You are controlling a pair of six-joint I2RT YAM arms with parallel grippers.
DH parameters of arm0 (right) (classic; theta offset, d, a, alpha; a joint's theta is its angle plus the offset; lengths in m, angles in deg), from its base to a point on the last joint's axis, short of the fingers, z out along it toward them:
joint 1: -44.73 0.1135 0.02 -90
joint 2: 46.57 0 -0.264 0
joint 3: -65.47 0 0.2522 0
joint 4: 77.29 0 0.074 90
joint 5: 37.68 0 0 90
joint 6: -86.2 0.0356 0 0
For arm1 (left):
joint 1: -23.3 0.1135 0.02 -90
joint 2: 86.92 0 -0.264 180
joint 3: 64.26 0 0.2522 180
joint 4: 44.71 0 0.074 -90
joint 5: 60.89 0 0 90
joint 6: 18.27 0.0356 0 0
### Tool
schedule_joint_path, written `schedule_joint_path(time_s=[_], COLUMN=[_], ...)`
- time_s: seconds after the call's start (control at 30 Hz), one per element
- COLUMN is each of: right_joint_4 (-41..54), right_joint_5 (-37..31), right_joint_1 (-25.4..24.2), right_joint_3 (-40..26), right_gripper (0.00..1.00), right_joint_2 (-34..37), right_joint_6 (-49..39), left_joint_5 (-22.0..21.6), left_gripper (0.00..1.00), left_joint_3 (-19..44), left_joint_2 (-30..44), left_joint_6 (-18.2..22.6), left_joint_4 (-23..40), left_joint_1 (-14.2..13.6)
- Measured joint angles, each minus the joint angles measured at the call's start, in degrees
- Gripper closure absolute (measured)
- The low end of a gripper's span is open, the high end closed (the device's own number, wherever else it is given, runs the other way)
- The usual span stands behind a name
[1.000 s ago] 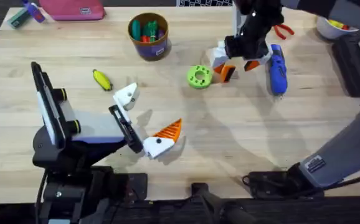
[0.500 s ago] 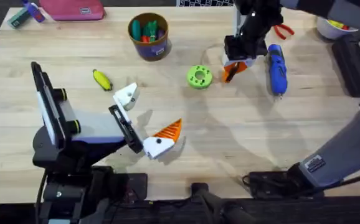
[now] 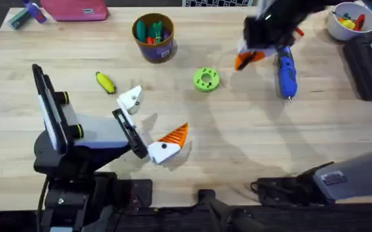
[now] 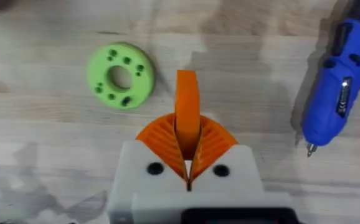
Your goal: Pick up the gripper from the table and insert it into the empty holder that is missing its gripper. Then pick up a screw, insert it into the mounting hole, and use the screwdriver to tighten it. Finally, clean up the table by picking up the vegetable and placing it into the bucket.
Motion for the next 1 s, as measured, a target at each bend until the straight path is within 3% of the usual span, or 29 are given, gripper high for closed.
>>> schedule_joint_path(time_s=[0.13, 0.23, 0.43, 0.63, 0.8, 1.0], right_joint_4=[-2.85, -8.08, -27.39, -50.34, -67.94, -74.14], right_joint_5=[3.45, 6.76, 14.33, 23.63, 35.15, 49.81], right_joint_1=[-0.02, -0.32, -1.70, -1.73, -1.73, -1.73], right_joint_3=[0.97, 5.59, 22.75, 39.40, 48.91, 51.17], right_gripper=[0.990, 0.991, 0.992, 0.992, 0.992, 0.992], right_joint_2=[-8.99, -16.27, -30.61, -40.27, -40.37, -32.57], right_joint_6=[1.34, 3.59, 10.68, 20.96, 28.91, 31.70], left_joint_5=[0.02, 0.02, 0.02, 0.02, 0.02, 0.02], left_gripper=[0.015, 0.015, 0.015, 0.015, 0.015, 0.016], left_joint_3=[0.00, 0.00, 0.00, 0.00, 0.00, 0.00], left_joint_2=[0.00, 0.02, 0.00, 0.00, 0.00, 0.00], left_joint_6=[0.02, 0.00, 0.00, 0.00, 0.00, 0.00], left_joint_4=[0.00, 0.00, 0.02, 0.01, 0.02, 0.02], left_joint_1=[0.00, 0.00, 0.00, 0.00, 0.00, 0.00])
